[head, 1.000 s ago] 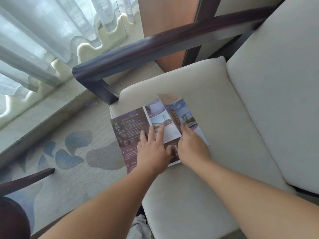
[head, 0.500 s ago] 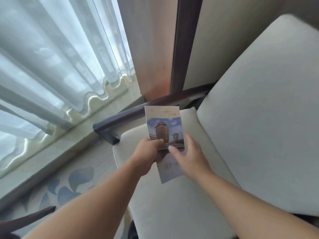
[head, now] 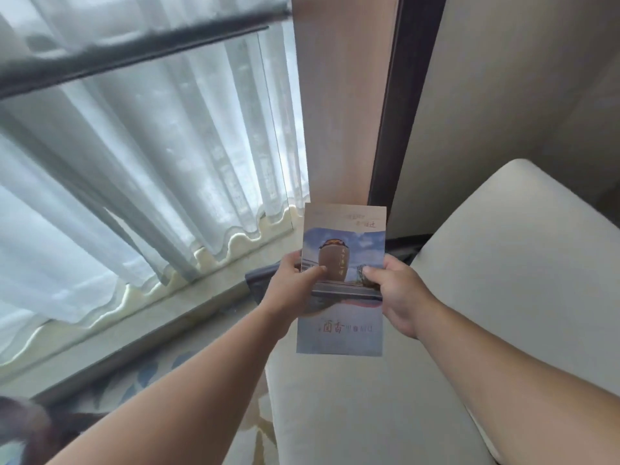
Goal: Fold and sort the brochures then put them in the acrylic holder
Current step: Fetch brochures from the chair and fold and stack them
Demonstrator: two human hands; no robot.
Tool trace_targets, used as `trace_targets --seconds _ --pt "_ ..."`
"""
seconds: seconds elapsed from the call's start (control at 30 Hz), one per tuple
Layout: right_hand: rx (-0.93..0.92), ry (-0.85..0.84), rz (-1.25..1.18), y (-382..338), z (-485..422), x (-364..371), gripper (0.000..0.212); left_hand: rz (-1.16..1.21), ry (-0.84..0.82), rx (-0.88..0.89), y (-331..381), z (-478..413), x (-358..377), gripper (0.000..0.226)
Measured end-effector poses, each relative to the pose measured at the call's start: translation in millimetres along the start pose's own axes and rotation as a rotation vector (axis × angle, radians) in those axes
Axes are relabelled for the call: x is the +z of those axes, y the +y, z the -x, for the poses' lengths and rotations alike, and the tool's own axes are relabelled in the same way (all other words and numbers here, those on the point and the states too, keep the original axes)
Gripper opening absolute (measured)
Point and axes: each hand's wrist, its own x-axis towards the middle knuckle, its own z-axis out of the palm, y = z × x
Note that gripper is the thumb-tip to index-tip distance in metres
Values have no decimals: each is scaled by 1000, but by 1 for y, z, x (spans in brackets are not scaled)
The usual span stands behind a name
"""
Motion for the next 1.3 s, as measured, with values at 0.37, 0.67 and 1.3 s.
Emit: trace_targets --seconds 0.37,0.67,1.3 --pt "-135 -76 272 -32 75 124 50 358 130 12 -11 95 -127 23" --pt "-217 -239 456 38 202 289 13 -264 539 125 -109 238 -282 27" --pt "-364 -532 833 204 352 570 11 -226 801 -116 -313 419 -525 25"
